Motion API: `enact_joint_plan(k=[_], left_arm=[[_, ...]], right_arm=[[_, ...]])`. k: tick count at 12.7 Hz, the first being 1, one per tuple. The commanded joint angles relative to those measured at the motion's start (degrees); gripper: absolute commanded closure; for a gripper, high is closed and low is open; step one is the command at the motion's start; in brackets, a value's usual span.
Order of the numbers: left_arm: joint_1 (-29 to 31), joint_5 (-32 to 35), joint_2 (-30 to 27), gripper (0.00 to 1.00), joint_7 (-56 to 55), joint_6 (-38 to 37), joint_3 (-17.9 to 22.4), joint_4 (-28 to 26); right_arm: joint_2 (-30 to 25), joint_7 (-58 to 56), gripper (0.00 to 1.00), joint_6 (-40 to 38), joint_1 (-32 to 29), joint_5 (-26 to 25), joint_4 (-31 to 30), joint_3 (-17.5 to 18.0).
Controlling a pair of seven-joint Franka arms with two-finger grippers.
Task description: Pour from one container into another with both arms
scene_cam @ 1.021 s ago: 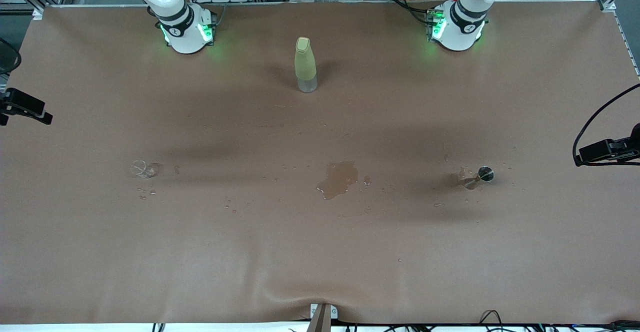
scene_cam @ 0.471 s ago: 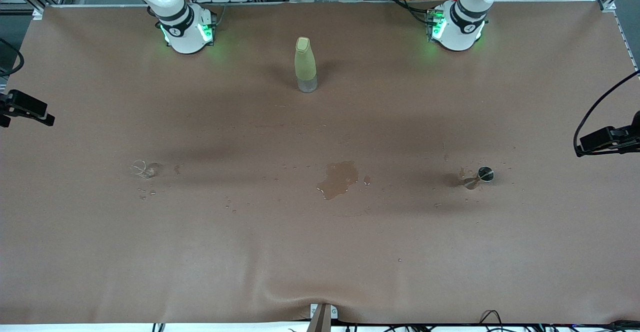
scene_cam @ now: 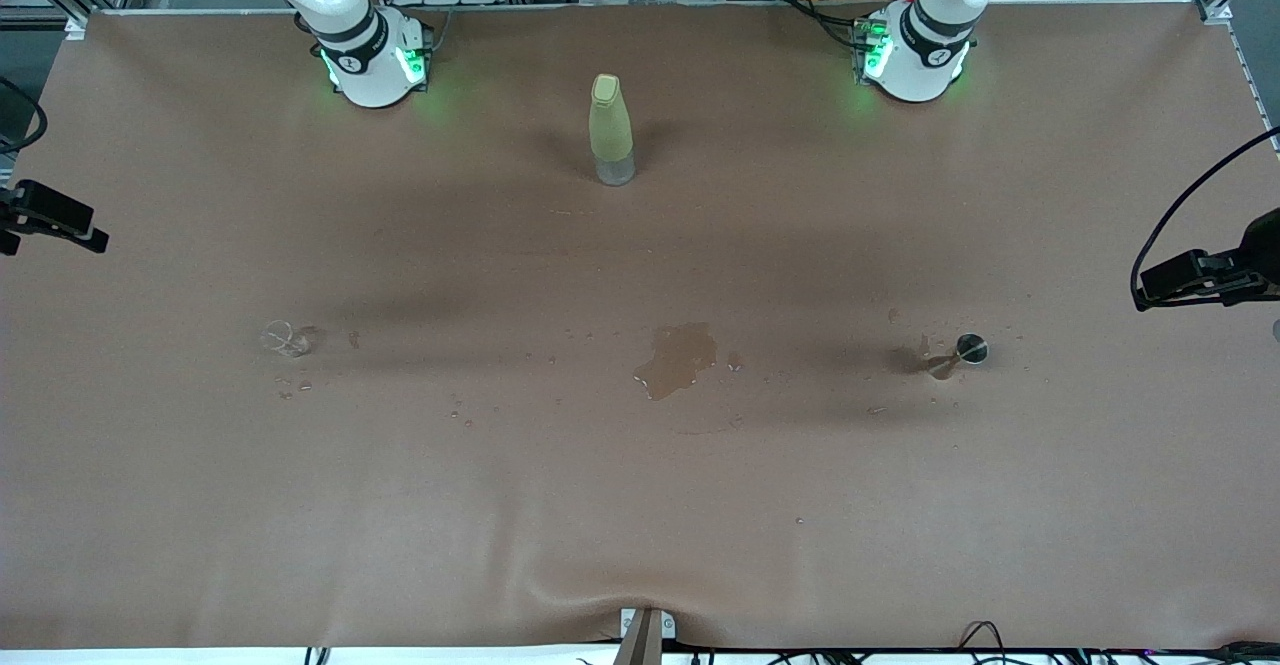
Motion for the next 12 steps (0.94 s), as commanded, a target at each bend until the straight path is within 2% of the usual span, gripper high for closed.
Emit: enact_joint_plan(k=[1, 12], left_arm=[[-0.3, -0.6, -0.5, 0.00, 1.6, 0.8, 0.7, -0.9], [-3.9, 0.1, 1.1, 0.00, -2.0, 1.0, -0.1, 0.1]], right_arm=[[-0.1, 0.1, 0.00, 1.0, -0.3, 0.5, -0.2, -0.1], [0.3, -0.5, 0.00, 0.9, 0.1, 0.5, -0.6, -0.1]])
